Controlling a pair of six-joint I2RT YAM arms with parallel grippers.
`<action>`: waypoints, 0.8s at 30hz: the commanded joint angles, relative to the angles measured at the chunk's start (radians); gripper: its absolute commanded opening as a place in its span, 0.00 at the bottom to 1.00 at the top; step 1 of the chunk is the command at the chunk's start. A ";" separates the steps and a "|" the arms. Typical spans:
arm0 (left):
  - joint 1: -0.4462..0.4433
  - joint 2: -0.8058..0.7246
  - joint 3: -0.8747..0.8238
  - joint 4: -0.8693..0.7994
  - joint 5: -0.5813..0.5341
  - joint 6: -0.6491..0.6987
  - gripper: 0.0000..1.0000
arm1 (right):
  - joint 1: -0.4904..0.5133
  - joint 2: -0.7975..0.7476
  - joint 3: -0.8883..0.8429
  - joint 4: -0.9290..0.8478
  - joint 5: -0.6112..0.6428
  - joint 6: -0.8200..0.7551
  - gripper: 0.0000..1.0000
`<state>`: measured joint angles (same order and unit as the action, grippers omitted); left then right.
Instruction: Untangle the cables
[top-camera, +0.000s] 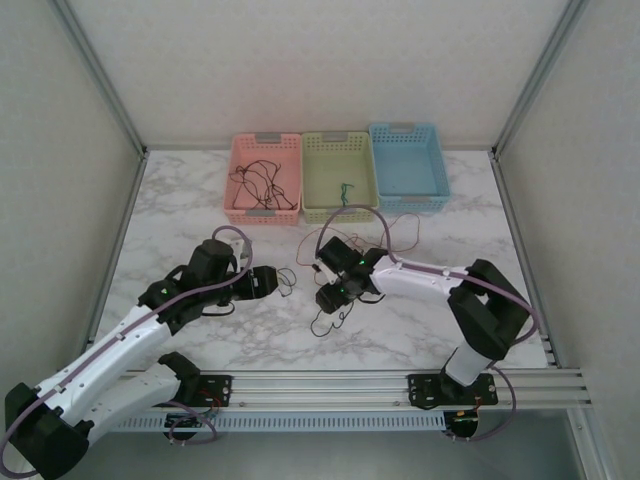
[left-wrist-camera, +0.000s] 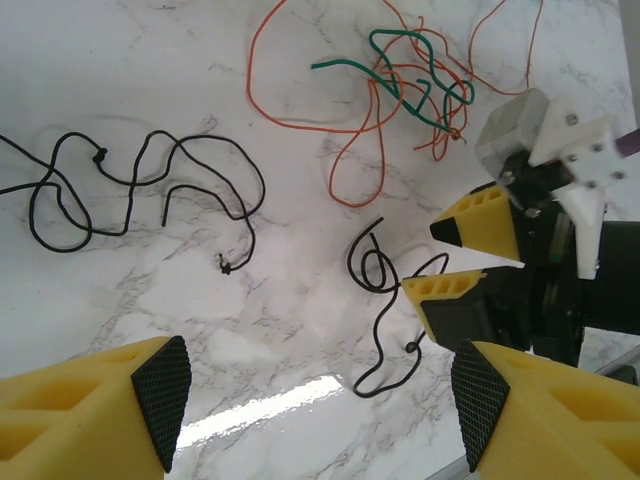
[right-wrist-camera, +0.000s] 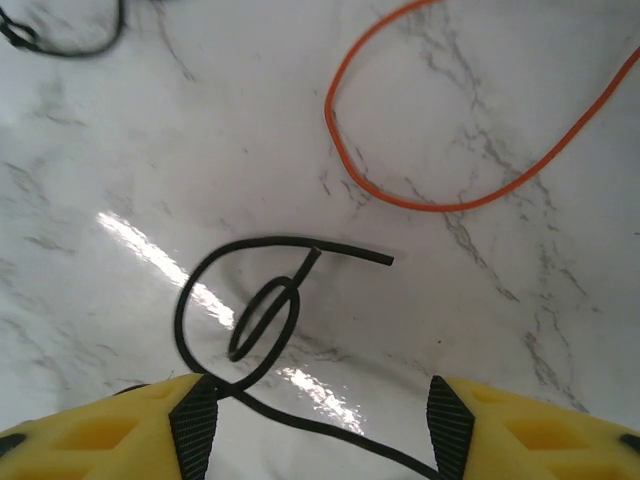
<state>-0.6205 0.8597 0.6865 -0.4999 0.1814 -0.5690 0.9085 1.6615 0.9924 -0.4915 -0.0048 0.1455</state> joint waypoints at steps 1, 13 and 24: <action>-0.005 0.003 0.035 -0.029 -0.021 0.013 0.72 | 0.020 0.044 0.028 -0.093 0.054 -0.049 0.59; -0.005 -0.016 0.023 -0.040 -0.025 0.012 0.72 | 0.033 0.056 0.039 -0.088 0.038 -0.047 0.51; -0.005 -0.023 0.025 -0.036 -0.010 0.014 0.72 | 0.033 -0.061 0.031 -0.096 -0.084 -0.021 0.59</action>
<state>-0.6205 0.8558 0.6930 -0.5213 0.1738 -0.5690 0.9340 1.5898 1.0267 -0.5404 -0.0578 0.1223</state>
